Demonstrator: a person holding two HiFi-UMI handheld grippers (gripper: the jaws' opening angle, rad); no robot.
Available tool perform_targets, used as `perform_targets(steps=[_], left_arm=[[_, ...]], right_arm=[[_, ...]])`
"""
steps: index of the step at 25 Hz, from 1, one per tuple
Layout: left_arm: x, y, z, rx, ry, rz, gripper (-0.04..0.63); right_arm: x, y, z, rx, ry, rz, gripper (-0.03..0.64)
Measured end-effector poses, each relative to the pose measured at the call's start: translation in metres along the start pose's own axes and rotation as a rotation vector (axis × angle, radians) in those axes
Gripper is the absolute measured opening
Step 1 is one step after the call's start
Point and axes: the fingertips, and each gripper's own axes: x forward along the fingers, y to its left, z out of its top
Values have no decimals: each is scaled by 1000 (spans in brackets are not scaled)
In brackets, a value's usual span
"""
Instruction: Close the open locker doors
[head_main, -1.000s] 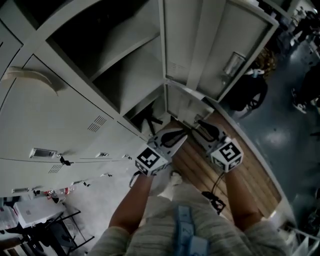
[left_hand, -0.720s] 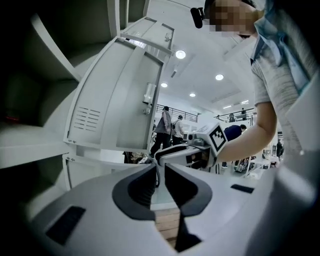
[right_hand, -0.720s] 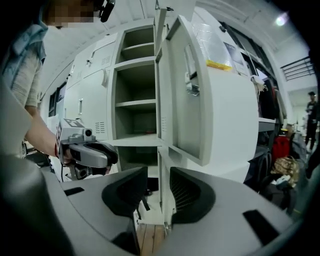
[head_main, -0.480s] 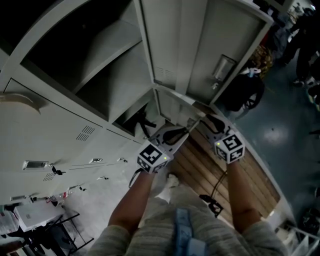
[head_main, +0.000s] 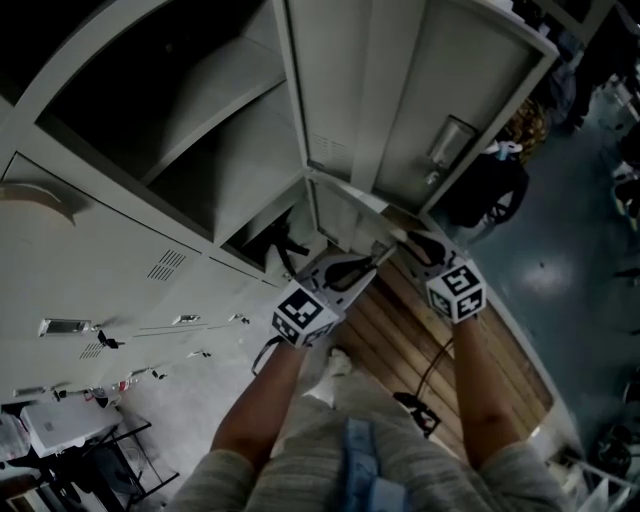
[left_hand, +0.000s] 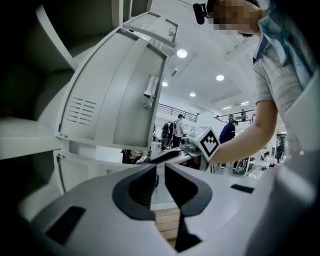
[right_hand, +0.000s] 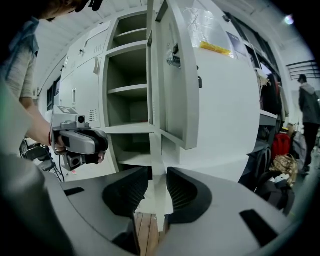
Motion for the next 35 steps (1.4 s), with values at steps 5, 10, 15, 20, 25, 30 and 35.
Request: perform_targets(steps=[5, 10, 15, 20, 25, 30, 35], left_arm=[[-25, -1, -7, -11, -3, 28, 35], [-49, -3, -11, -10, -8, 56, 35], [-78, -7, -15, -14, -16, 89, 35], [-115, -3, -22, -21, -19, 140, 35], [-153, 9, -32, -35, -21, 201, 35], [-186, 21, -37, -51, -31, 255, 35], [-212, 29, -46, -67, -17, 289, 35]], right_arm=[[-5, 31, 5, -84, 0, 68, 114], [-3, 70, 2, -112, 8, 140, 113], [4, 126, 21, -175, 33, 226, 86], [23, 172, 32, -228, 39, 267, 86], [48, 213, 45, -252, 47, 314, 85], [81, 239, 56, -231, -9, 334, 85], [108, 259, 68, -223, -26, 361, 85]])
